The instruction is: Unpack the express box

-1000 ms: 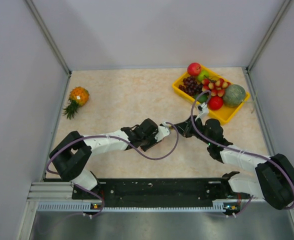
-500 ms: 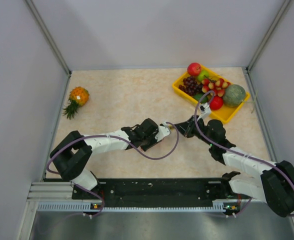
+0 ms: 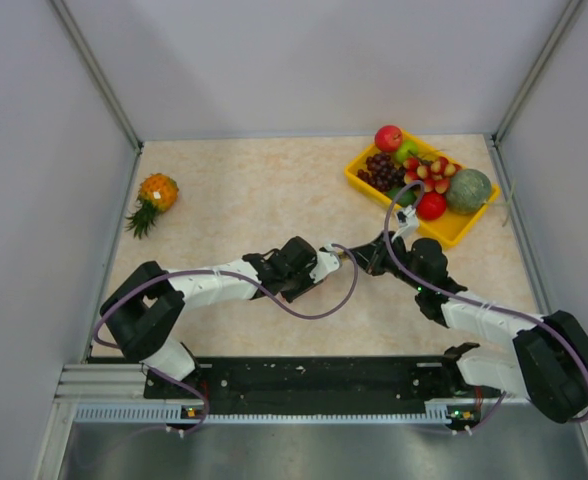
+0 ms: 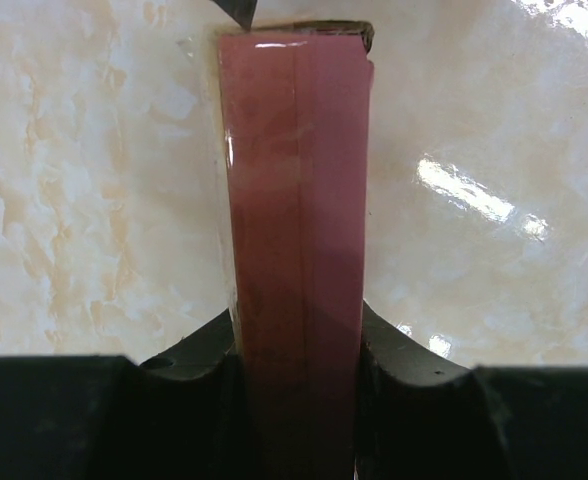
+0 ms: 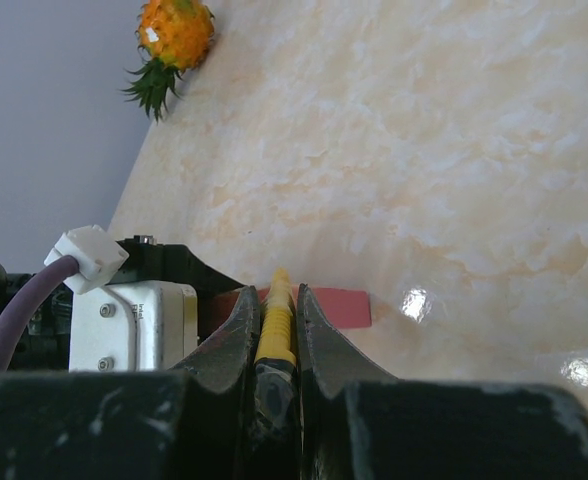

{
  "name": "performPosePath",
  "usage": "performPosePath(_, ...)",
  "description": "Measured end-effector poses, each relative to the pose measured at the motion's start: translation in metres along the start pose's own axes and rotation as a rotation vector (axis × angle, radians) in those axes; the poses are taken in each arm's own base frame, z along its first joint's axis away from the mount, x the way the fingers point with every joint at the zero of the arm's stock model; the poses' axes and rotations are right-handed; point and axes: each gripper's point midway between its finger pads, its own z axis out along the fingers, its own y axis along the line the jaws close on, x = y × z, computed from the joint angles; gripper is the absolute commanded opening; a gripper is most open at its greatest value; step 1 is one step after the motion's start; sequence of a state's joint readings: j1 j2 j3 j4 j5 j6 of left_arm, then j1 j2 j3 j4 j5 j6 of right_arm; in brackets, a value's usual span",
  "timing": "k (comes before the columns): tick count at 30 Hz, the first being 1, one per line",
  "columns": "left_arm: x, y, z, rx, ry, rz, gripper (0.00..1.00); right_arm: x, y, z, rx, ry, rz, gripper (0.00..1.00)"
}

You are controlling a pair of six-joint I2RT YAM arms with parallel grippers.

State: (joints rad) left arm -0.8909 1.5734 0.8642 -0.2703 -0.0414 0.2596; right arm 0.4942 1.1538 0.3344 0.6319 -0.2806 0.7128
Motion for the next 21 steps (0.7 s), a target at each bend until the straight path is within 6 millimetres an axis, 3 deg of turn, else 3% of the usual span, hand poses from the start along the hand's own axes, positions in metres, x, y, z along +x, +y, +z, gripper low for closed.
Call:
performPosePath(12,0.000,0.000,0.000,0.000,0.000,-0.002,0.13,-0.012,0.002,-0.004,0.018,-0.050,-0.001,0.00)
performPosePath(21,0.000,0.000,0.000,0.000,0.000,-0.002,0.13,-0.005,-0.004,0.000,0.028,-0.024,0.015,0.00)
